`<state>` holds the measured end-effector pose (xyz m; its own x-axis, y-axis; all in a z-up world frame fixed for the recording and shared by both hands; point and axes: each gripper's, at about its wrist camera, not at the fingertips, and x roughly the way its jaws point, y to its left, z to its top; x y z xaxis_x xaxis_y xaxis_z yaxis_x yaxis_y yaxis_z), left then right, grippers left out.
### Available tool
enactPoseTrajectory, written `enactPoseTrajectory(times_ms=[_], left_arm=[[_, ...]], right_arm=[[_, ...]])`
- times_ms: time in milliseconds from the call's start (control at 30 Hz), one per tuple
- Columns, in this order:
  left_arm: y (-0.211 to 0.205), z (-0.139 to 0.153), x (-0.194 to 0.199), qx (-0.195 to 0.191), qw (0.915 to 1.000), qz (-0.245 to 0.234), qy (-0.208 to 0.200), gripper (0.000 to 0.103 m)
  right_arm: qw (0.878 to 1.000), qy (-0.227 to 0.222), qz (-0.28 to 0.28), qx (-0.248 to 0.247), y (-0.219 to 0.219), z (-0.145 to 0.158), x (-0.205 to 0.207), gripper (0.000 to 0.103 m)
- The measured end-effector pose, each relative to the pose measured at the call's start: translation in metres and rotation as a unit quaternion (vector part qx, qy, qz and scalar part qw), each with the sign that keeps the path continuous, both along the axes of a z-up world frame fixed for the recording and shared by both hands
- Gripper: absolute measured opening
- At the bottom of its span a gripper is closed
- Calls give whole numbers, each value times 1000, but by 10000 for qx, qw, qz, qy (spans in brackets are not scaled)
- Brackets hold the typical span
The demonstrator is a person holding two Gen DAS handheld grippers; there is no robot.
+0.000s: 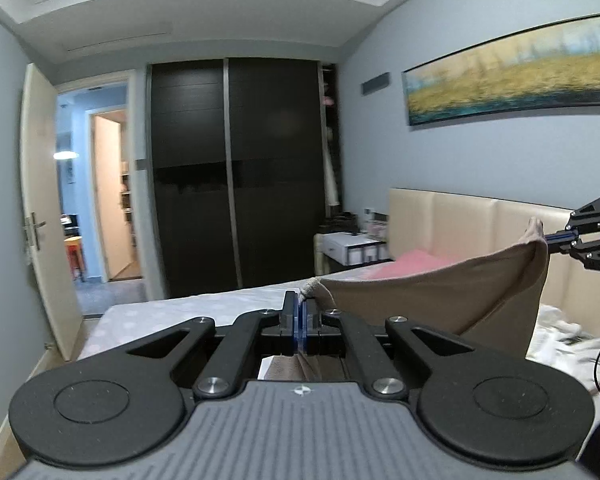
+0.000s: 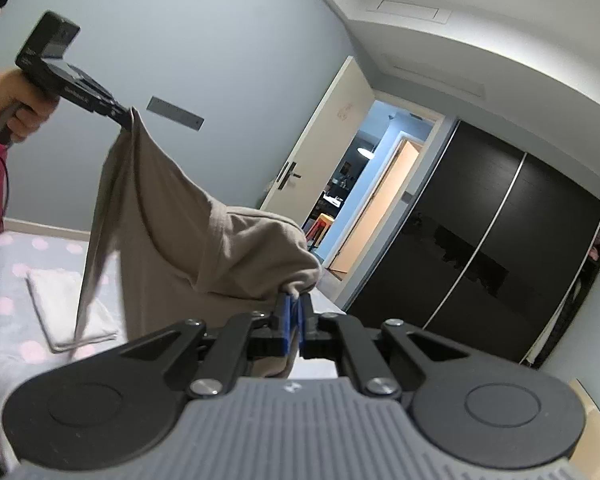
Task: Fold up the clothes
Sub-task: 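Lift the beige shirt high with both grippers and shake it out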
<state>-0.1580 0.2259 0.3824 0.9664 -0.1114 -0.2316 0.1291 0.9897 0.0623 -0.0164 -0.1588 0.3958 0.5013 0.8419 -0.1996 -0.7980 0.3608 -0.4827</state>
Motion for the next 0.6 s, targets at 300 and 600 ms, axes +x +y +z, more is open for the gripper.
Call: enactPoseTrajectory(times_ms=[300, 600], left_arm=[[6, -16, -28, -244, 9970, -498, 548, 0], [9, -42, 14, -266, 9899, -715, 1194, 0]], right_arm=[[9988, 253, -188, -362, -61, -14, -64, 4], [9923, 1013, -184, -685, -55, -69, -38, 2]])
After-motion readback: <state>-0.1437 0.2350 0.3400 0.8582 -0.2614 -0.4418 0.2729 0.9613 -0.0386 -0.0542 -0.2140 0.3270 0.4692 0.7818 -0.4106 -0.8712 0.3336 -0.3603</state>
